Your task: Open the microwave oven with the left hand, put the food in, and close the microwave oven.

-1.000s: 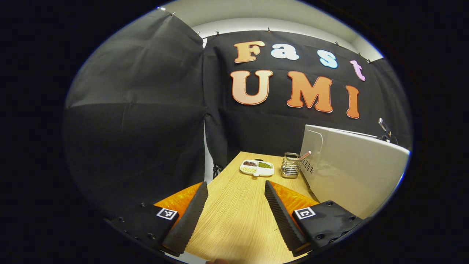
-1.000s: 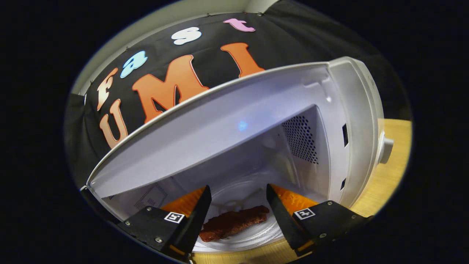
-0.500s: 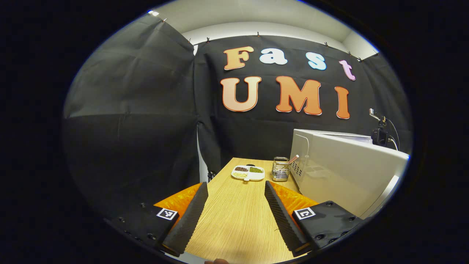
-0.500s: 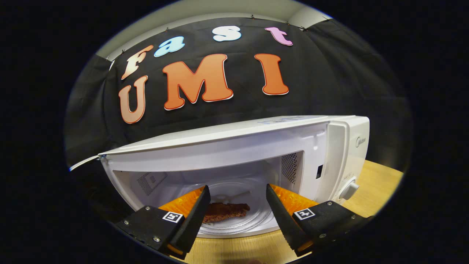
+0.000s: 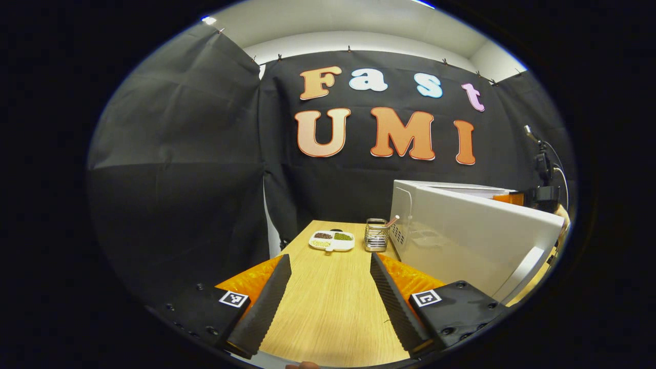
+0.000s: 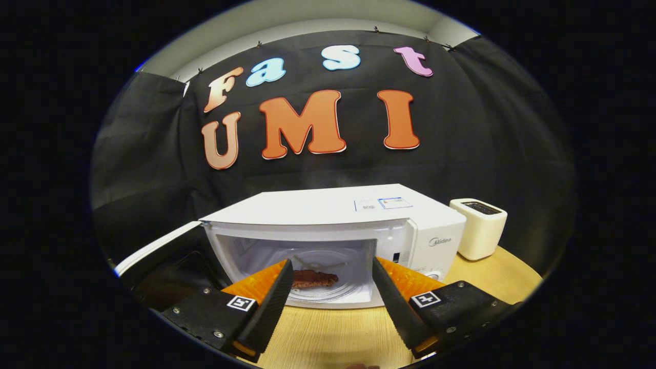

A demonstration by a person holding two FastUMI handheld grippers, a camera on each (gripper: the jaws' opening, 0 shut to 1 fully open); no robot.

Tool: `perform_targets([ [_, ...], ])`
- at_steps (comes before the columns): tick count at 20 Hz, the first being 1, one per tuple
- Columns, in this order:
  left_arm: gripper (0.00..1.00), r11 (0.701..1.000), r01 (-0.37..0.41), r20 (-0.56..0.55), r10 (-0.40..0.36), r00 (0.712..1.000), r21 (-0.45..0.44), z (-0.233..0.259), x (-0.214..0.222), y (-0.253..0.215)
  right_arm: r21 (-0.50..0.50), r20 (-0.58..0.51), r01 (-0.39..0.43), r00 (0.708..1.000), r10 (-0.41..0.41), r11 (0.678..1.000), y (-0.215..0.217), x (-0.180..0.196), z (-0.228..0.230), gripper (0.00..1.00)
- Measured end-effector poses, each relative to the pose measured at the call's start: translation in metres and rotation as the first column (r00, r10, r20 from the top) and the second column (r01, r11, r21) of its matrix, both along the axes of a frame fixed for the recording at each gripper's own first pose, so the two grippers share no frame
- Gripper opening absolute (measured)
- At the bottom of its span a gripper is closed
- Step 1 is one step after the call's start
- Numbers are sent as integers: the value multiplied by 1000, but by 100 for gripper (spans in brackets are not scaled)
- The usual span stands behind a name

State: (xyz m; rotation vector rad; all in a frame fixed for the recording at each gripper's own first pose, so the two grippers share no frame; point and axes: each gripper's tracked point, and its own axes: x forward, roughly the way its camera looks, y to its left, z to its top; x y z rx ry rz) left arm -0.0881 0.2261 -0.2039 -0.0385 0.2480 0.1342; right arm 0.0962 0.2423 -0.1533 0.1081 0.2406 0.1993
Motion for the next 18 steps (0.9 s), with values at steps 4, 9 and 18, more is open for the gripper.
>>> perform_targets([
  [4, 98, 1000, 24, -1, -24, 1000, 5, -1, 1, -11, -20, 31, -7, 1000, 8, 1000, -38, -25, 31, 95],
  [9, 100, 998, 65, -5, -65, 998, 16, -5, 9, -31, -72, 48, 43, 998, -39, 996, -93, -51, 53, 95],
  [18, 99, 988, 152, -12, -152, 988, -21, -9, -3, -84, -64, 77, 129, 989, -124, 990, -152, -64, 70, 95],
])
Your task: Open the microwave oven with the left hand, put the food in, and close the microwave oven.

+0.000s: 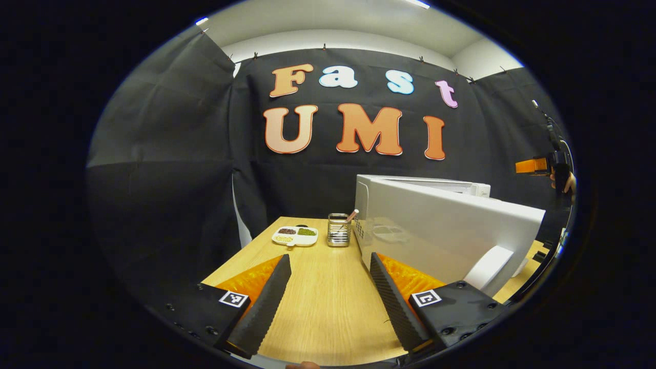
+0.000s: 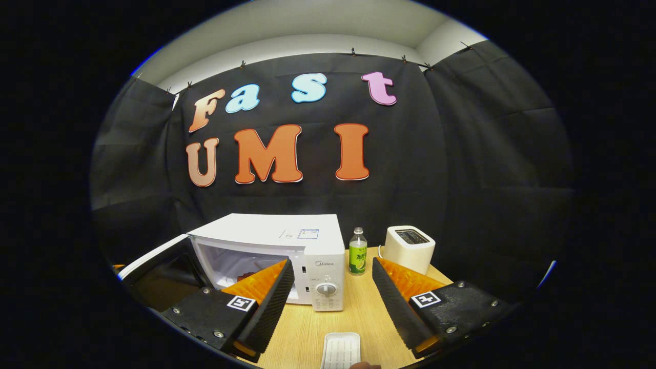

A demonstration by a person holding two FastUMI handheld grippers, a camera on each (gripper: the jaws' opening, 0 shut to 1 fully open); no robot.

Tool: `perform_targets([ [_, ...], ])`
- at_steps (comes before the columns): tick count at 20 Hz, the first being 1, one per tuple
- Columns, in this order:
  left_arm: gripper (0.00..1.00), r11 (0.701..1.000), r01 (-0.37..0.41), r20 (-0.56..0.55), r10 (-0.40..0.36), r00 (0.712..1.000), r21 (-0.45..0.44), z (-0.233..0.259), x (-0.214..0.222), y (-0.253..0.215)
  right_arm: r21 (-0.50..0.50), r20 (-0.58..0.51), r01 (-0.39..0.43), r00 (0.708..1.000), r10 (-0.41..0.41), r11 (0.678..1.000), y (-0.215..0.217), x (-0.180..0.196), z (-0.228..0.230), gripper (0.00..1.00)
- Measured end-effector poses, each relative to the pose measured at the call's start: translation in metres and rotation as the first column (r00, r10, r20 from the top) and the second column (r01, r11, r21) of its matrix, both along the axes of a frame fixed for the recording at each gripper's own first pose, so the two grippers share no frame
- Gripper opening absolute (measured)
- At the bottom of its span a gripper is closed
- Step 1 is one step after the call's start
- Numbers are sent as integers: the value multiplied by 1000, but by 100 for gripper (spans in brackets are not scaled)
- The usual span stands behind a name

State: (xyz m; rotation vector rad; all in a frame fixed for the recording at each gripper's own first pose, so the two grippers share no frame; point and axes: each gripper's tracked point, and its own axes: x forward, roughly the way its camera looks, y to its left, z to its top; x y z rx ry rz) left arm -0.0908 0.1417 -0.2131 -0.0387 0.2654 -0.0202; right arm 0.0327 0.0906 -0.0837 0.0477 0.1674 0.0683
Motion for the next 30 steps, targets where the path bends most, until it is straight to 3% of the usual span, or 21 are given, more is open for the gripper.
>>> perform_targets([
  [3, 97, 1000, 14, -3, -14, 1000, 7, 0, 1, -14, 12, 3, -11, 1000, 11, 1000, -3, -4, 4, 95],
  [14, 97, 975, 213, -3, -214, 977, -69, -7, 32, -136, 12, 21, 38, 999, -39, 999, -49, -16, 12, 95],
  [18, 100, 967, 233, -4, -235, 972, -100, -10, 51, -165, 16, 18, 61, 998, -62, 998, -67, -17, 12, 95],
  [22, 96, 956, 259, -13, -263, 965, -135, -16, 71, -189, 27, 9, 83, 997, -83, 996, -83, -16, 10, 95],
  [25, 35, 954, 259, -18, -265, 964, -153, -20, 85, -203, 31, 0, 96, 995, -96, 995, -94, -13, 7, 95],
  [26, 28, 956, 255, -13, -259, 966, -148, -18, 93, -208, 31, -3, 100, 995, -100, 995, -97, -13, 6, 95],
  [27, 9, 955, 257, -16, -262, 965, -146, -20, 96, -212, 30, -5, 105, 994, -105, 994, -101, -11, 4, 95],
  [30, 5, 952, 290, -5, -292, 957, -95, -15, 110, -228, 36, -16, 121, 993, -120, 992, -112, -9, -1, 95],
])
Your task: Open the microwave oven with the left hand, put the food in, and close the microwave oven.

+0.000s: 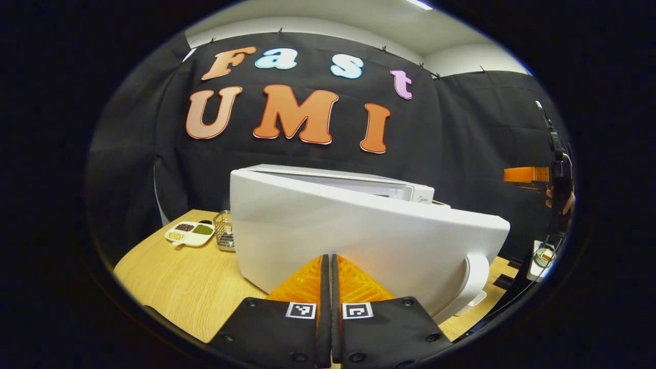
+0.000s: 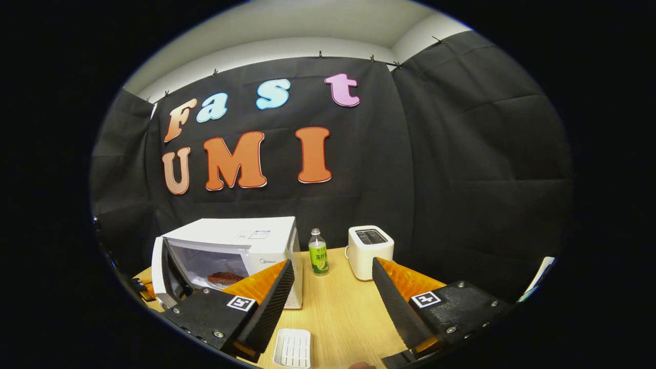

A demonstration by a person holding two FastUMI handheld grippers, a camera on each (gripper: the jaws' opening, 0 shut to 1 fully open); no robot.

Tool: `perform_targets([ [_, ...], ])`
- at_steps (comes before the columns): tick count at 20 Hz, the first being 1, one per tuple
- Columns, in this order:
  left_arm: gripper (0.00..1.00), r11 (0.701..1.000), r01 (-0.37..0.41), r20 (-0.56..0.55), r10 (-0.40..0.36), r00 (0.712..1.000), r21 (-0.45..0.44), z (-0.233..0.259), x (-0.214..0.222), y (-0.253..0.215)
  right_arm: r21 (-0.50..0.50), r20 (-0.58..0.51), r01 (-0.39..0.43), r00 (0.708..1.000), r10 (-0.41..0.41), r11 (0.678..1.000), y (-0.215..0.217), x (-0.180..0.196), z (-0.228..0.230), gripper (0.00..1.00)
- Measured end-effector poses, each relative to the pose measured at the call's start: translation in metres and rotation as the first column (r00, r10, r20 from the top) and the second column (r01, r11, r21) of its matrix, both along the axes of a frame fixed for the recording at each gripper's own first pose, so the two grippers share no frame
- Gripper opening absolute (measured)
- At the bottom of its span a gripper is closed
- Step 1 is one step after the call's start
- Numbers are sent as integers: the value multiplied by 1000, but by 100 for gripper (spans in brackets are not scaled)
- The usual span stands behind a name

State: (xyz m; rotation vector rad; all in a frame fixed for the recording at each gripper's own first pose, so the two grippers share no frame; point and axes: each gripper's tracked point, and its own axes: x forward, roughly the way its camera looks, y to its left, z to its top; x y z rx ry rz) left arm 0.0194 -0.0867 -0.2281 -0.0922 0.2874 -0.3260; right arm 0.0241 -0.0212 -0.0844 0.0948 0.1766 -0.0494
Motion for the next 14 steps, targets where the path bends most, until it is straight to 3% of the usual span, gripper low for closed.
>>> perform_targets([
  [4, 5, 997, 50, 42, -53, 998, 57, 7, 17, -33, 2, -16, 22, 1000, -22, 1000, -15, 7, -8, 95],
  [7, 5, 993, 46, 55, -52, 997, 105, 8, 39, -48, 0, -25, 30, 999, -30, 1000, -23, 9, -14, 95],
  [11, 2, 997, 30, 43, -33, 999, 78, 6, 75, -72, 6, -29, 51, 998, -51, 999, -37, 18, -21, 95],
  [14, 5, 994, 24, 31, -28, 999, 108, -2, 98, -84, 14, -40, 63, 997, -63, 998, -45, 22, -31, 95],
])
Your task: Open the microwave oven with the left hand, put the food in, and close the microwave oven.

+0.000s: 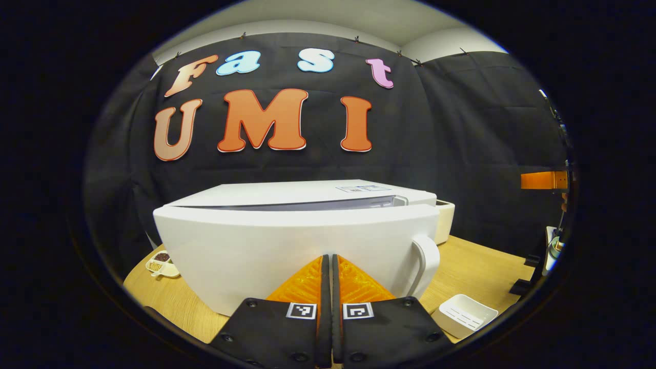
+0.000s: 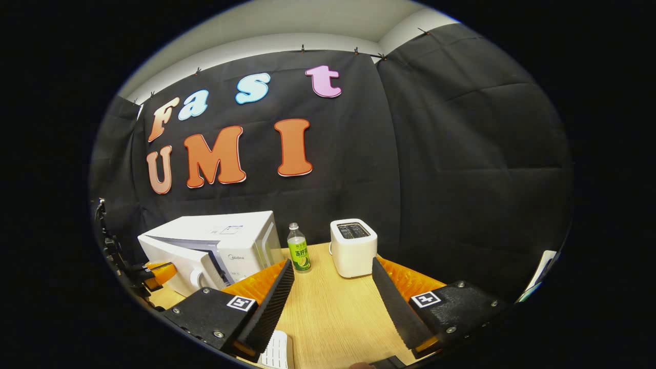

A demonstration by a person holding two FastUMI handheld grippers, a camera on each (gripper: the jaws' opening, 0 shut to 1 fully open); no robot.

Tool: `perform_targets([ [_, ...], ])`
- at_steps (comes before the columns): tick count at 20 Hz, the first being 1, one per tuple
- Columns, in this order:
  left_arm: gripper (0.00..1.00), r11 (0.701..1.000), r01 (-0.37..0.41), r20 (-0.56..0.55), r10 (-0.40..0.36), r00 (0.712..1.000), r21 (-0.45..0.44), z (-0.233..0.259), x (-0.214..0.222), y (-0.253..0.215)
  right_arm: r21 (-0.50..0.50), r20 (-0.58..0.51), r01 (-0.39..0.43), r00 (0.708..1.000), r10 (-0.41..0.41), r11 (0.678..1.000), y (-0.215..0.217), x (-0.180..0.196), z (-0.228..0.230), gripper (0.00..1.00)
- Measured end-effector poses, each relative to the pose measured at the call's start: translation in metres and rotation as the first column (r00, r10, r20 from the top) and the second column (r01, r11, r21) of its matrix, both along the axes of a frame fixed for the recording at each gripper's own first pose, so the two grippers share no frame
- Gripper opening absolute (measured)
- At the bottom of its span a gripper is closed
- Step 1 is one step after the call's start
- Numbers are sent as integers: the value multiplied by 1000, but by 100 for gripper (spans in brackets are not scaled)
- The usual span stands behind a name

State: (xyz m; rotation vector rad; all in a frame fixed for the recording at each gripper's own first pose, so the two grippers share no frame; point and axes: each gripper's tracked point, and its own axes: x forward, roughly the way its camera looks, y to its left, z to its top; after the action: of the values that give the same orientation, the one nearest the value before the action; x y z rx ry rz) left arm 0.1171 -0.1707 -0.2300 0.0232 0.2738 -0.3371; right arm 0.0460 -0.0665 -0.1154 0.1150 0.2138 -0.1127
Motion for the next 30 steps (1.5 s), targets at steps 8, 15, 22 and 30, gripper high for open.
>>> perform_targets([
  [8, 5, 999, -24, -8, 24, 1000, -28, -4, 19, -14, -28, -30, 56, 998, -57, 998, -26, 14, -25, 95],
  [15, 4, 999, -19, -7, 20, 1000, 46, -6, 24, -32, 3, -39, 44, 998, -44, 999, -15, 12, -26, 95],
  [22, 5, 997, -64, 15, 65, 998, -44, 76, -14, 43, 2, 24, 6, 1000, -6, 1000, 10, -9, 14, 94],
  [30, 55, 975, -216, 90, 219, 971, -46, 169, -86, 191, -20, 104, -66, 992, 68, 998, 57, -48, 71, 95],
])
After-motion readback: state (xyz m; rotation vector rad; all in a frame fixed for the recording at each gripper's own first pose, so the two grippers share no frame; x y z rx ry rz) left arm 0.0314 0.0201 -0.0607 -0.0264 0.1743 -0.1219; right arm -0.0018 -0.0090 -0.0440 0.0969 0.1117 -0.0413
